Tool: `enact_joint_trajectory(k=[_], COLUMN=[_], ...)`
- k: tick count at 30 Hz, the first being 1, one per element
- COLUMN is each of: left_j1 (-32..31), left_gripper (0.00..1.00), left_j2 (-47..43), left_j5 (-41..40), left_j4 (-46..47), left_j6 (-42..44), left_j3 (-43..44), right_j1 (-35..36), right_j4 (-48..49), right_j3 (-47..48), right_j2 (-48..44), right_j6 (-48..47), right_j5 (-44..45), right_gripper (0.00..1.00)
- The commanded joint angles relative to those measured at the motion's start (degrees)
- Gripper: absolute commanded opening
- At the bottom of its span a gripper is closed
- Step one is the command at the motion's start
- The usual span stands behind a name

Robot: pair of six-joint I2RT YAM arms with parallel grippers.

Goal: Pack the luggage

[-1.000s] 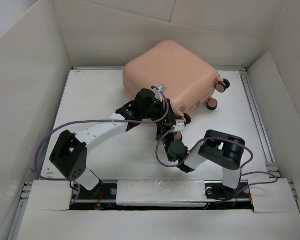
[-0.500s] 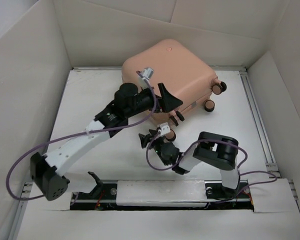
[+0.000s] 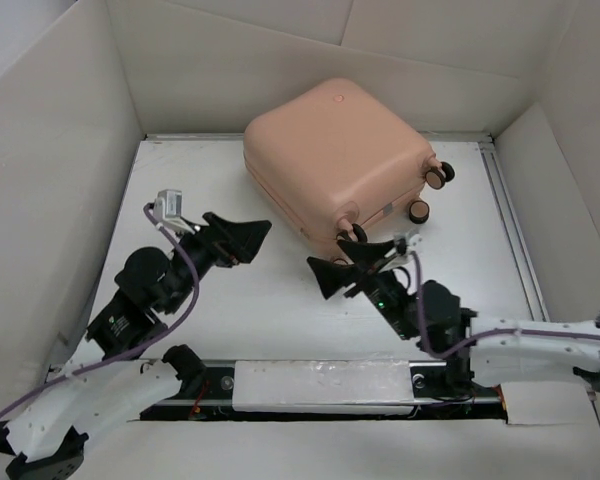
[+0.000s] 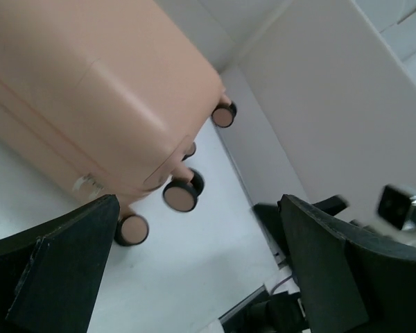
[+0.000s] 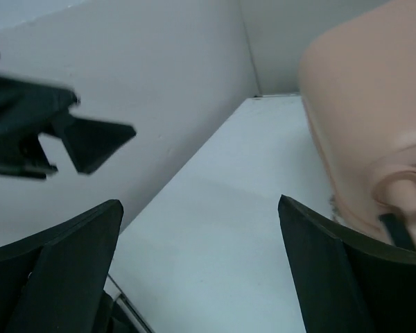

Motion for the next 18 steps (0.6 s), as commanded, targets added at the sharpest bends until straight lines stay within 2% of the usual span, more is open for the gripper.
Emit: enact_joint_trajectory(k=[1, 4, 6, 8, 12, 18], left_j1=[0.1, 0.1, 0.1, 0.1, 0.1, 0.1], left_gripper=[1.0, 1.0, 1.0, 1.0, 1.0, 1.0], left_j2=[-6.0, -12.7, -16.2, -17.9, -20.9, -22.7], left_j5=[-2.5, -2.0, -1.4, -1.4, -3.1, -6.2], left_j4=[-4.2, -4.3, -4.9, -4.9, -4.9, -4.3], left_j6=[-2.4, -3.6, -4.1, -4.7, -6.1, -8.9], left_j3=[-6.9, -11.9, -14.3, -15.8, -18.6, -22.5], right_j1=[0.5, 0.5, 0.5, 0.5, 0.5, 0.5], right_j4=[-33.5, -48.7, -58.4, -62.7, -65.7, -64.3], right_j3=[3.6, 4.1, 5.2, 5.2, 3.7, 0.2], right_j2=[-11.4, -21.7, -27.7, -30.7, -33.1, -25.5], right_j6=[4.8, 7.0, 12.0, 14.1, 16.1, 18.0], right_j5=[6.9, 9.5, 10.2, 10.2, 10.2, 7.3], right_gripper=[1.0, 1.0, 1.0, 1.0, 1.0, 1.0])
